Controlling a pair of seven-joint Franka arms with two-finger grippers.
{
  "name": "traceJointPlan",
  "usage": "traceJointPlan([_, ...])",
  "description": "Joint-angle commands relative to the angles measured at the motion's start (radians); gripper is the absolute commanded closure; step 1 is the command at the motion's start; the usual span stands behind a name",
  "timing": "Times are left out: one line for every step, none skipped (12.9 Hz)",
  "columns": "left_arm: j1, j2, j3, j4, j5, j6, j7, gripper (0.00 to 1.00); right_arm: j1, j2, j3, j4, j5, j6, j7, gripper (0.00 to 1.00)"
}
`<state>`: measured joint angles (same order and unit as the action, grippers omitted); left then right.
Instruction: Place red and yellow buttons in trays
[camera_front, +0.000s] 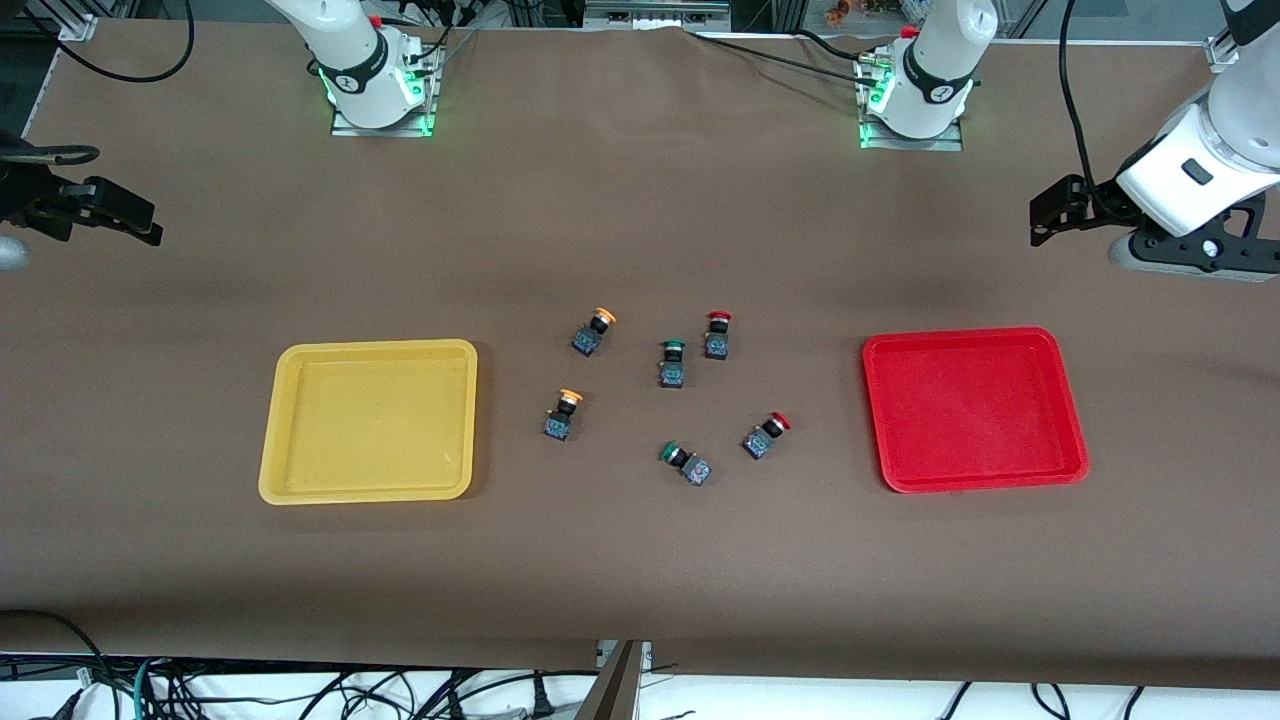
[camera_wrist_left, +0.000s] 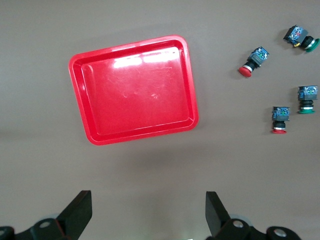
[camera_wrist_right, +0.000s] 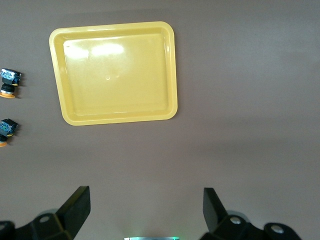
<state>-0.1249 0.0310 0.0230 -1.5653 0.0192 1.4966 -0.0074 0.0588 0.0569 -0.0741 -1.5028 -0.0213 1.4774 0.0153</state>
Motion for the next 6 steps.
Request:
traceJointPlan([0.008,0.014,-0.005,0.028,-0.004,-0.002,-0.005,0.0,0.001,0.006,0.0,0.023,-0.014,-0.014,-0.018,0.0])
traceJointPlan([0.008,0.014,-0.005,0.028,-0.005,-0.002,-0.008,0.0,0.001,0.006,0.0,0.023,-0.014,-0.014,-0.018,0.0])
traceJointPlan([0.013,0.014,-0.003,0.028,-0.008,-0.002,-0.008,0.0,0.001,0.006,0.0,0.023,-0.014,-0.014,-0.018,0.0])
traceJointPlan([0.014,0.014,-0.003,0.028,-0.005,-0.004,-0.006,0.0,0.001,0.006,-0.001,0.023,-0.014,-0.014,-0.017,0.0])
traceJointPlan([0.02,0.014,-0.003,0.028,-0.005,-0.007,-0.008,0.0,0.001,0.006,-0.001,0.023,-0.014,-0.014,-0.017,0.0])
traceJointPlan([0.033,0.014,-0.003,0.027,-0.008,-0.007,-0.006,0.0,0.0,0.006,-0.001,0.023,-0.014,-0.014,-0.018,0.0])
